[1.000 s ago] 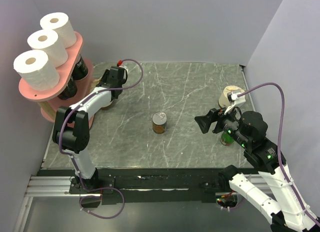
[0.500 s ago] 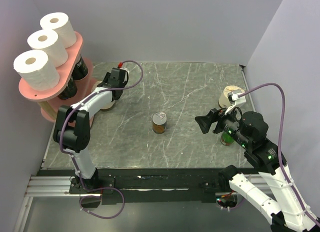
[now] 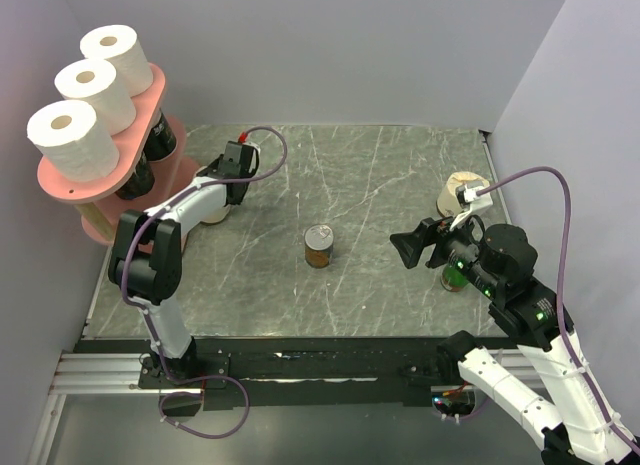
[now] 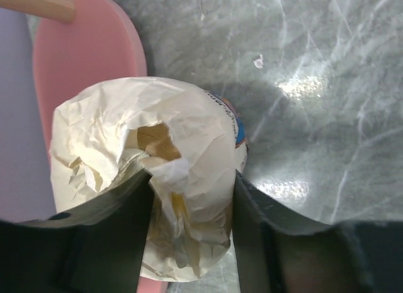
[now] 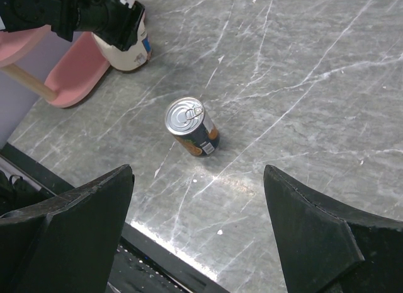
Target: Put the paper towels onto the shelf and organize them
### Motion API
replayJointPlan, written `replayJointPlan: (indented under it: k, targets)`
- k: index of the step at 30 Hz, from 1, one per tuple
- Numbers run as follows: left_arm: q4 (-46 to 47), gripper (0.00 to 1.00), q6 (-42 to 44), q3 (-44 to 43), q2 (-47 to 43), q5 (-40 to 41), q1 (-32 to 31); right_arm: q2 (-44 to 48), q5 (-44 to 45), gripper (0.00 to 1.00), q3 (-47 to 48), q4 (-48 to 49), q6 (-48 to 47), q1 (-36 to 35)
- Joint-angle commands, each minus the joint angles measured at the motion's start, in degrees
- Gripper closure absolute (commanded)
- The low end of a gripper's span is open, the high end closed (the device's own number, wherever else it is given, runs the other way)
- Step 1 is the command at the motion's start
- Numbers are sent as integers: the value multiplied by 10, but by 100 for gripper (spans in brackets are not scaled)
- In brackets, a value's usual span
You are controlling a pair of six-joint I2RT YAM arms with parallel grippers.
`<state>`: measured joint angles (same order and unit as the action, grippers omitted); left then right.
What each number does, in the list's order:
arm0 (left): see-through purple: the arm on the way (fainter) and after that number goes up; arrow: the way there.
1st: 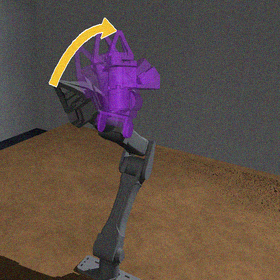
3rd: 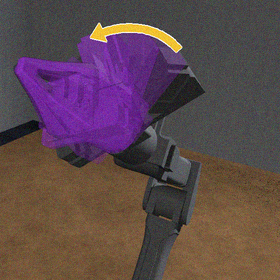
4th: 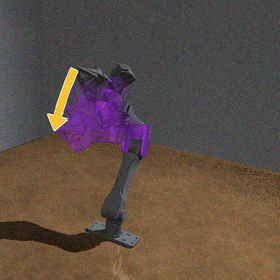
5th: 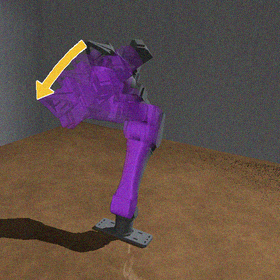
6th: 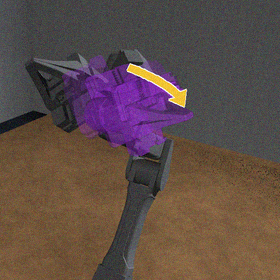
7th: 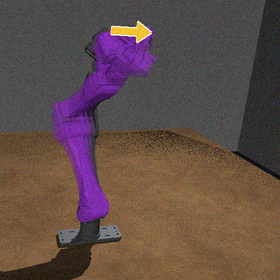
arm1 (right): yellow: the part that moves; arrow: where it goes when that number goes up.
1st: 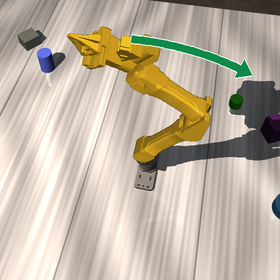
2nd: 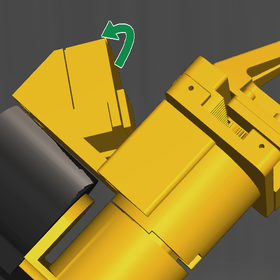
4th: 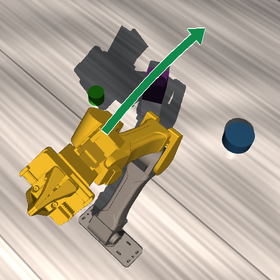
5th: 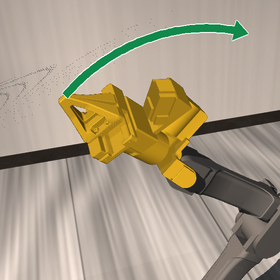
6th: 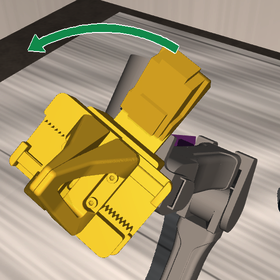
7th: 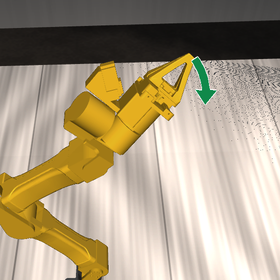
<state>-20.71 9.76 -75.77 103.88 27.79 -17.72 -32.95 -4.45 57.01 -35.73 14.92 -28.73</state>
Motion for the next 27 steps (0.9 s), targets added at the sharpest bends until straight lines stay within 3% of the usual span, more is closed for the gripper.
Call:
replayJointPlan:
  k: [1, 14, 20, 23, 27]
  targets:
    - [-31, 51, -22, -11, -5, -7, 1, 24, -3, 9, 25, 4, -7, -4]
    - [-88, 53, -130, -50, -55, -131, -104, 17, -14, 9, 33, 2, -4, -4]
    - [-109, 30, -163, -70, -82, -128, -113, 17, -16, 9, 25, 4, 1, -3]
    - [-125, 27, -171, -108, -96, -138, -108, 10, -15, 9, 33, 0, 0, -4]
    - [-150, 30, -185, -162, -97, -181, -101, 5, -21, 9, 29, 15, 1, -3]
